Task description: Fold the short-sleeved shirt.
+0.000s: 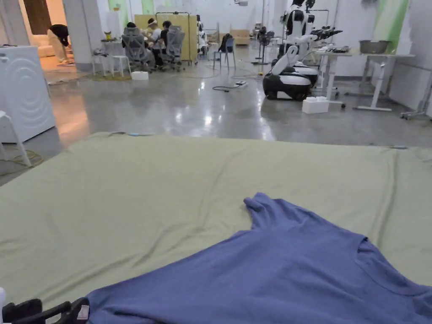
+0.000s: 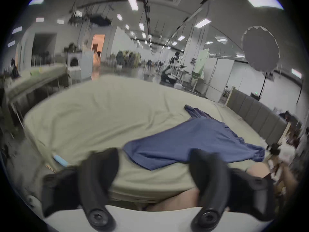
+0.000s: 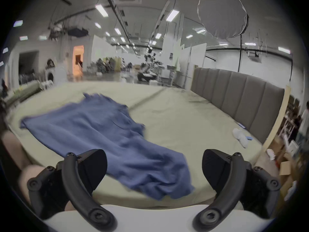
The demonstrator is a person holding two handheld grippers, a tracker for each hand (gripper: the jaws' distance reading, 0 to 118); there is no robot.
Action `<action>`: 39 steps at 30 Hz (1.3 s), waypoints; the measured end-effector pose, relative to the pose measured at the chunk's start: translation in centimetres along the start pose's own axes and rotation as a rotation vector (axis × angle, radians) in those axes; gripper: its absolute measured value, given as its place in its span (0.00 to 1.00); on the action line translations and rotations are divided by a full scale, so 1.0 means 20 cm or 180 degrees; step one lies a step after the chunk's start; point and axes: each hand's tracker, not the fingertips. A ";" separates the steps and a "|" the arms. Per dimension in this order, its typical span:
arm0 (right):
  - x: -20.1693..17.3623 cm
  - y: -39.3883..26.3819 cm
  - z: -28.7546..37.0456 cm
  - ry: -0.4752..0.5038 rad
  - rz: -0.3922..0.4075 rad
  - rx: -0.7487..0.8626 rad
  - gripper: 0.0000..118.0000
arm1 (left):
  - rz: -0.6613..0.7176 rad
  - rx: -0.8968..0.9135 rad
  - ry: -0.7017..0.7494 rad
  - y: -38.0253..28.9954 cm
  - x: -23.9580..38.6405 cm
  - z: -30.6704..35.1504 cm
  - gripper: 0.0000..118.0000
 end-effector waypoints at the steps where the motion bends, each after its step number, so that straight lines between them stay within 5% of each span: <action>1: -0.03 0.04 0.06 0.0124 -0.0110 0.0133 0.78 | -0.0123 0.0043 0.0118 0.00 0.04 0.06 0.07; 3: -0.12 0.15 0.16 0.0235 -0.0264 0.0224 0.13 | -0.0194 0.0211 0.0241 -0.04 0.07 0.12 0.00; 4: -0.14 0.18 0.18 0.0337 -0.0353 0.0267 0.03 | -0.0091 0.0262 0.0216 -0.05 0.07 0.13 0.00; 6: -0.23 0.22 0.22 0.0601 -0.0410 0.0456 0.02 | -0.0034 0.0031 -0.0035 -0.07 0.08 0.10 0.00; 9: -0.42 0.29 0.18 0.0833 0.0053 0.0352 0.03 | -0.0089 -0.0112 0.0066 -0.11 -0.01 -0.13 0.00; 13: -0.57 0.35 0.10 0.1111 0.0061 0.0315 0.03 | 0.0311 -0.0464 0.0189 -0.09 -0.13 -0.53 0.04; 14: -0.60 0.35 0.09 0.1086 0.0097 0.0339 0.03 | 0.0350 -0.0599 0.0360 -0.09 -0.16 -0.63 0.31; 15: -0.63 0.36 0.09 0.1083 0.0144 0.0358 0.03 | 0.0428 -0.0692 0.0372 -0.08 -0.17 -0.73 0.80; 16: -0.65 0.38 0.08 0.1105 0.0167 0.0366 0.03 | 0.0468 -0.0912 0.0424 -0.09 -0.19 -0.83 1.00; 19: -0.70 0.40 0.05 0.1176 0.0218 0.0346 0.03 | 0.0676 -0.1054 0.0425 -0.13 -0.17 -0.99 1.00; 21: -0.72 0.42 0.02 0.1169 0.0285 0.0309 0.03 | 0.0707 -0.1158 0.0239 -0.16 -0.13 -1.06 0.92; 22: -0.73 0.42 0.01 0.1163 0.0302 0.0296 0.03 | 0.0674 -0.1118 0.0213 -0.18 -0.09 -1.06 0.75; 23: -0.72 0.43 -0.02 0.1151 0.0324 0.0265 0.03 | 0.0313 -0.1025 0.0549 -0.20 -0.11 -1.04 0.47; 24: -0.72 0.44 -0.05 0.1134 0.0332 0.0232 0.03 | -0.0025 -0.0769 0.0788 -0.22 -0.08 -1.00 0.01; 28: -0.71 0.50 -0.26 0.1264 0.0304 0.0057 0.03 | 0.0467 -0.0790 0.0059 -0.24 -0.09 -0.89 0.01; 31: -0.76 0.61 -0.62 0.1509 0.0344 -0.0302 0.03 | 0.0339 -0.0546 0.0225 -0.16 -0.09 -0.84 0.01; 32: -0.78 0.64 -0.76 0.1550 0.0397 -0.0483 0.12 | 0.0355 -0.0480 0.0169 -0.14 -0.09 -0.83 0.01; 33: -0.81 0.68 -0.95 0.1579 0.0478 -0.0687 0.35 | 0.0157 -0.0392 0.0252 -0.11 -0.10 -0.82 0.01; 34: -0.85 0.71 -1.14 0.1583 0.0488 -0.0869 0.83 | 0.0132 -0.0368 0.0248 -0.10 -0.09 -0.82 0.01; 35: -0.88 0.74 -1.33 0.1573 0.0460 -0.1118 1.00 | 0.0109 -0.0349 0.0243 -0.08 -0.03 -0.80 0.01; 39: -0.96 0.78 -2.01 0.1134 0.0211 -0.1576 0.99 | 0.0156 -0.0414 0.0108 -0.07 0.03 -0.82 0.01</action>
